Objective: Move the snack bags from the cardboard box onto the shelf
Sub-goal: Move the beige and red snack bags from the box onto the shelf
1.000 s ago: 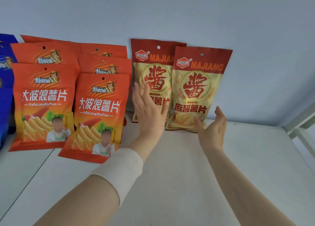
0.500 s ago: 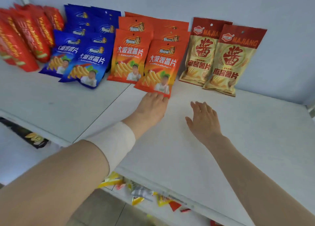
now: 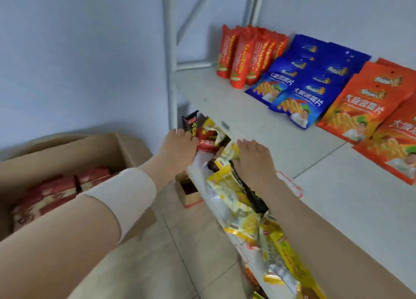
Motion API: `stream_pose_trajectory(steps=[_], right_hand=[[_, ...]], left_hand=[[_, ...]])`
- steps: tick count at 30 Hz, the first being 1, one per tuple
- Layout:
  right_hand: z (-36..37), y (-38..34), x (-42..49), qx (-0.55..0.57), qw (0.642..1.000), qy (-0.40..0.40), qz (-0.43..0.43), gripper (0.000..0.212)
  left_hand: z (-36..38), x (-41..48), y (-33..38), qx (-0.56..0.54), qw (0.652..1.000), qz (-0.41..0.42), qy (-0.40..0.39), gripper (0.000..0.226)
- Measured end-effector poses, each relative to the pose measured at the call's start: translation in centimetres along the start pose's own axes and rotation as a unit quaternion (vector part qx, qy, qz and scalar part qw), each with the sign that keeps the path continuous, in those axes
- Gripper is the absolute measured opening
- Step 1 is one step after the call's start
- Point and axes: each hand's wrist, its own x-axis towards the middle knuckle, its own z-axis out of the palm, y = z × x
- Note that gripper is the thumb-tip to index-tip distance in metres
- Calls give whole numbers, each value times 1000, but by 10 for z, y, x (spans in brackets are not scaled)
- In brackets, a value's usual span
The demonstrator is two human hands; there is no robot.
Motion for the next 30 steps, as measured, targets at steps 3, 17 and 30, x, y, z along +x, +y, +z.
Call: stream_pose_trajectory(steps=[3,17,30], right_hand=[[14,-98,36,-3,997,-10,-77,55],[153,-374,111,1,940,-206,-270,54],[300,-432,188,-36,874,-378,-303,58]], left_hand=[[55,-51,-90,-16,997,-61,-54,37],[286,-222,-262,-179,895,-318,-256,37],[449,-198,-270,-409,648,-532,-359,63]])
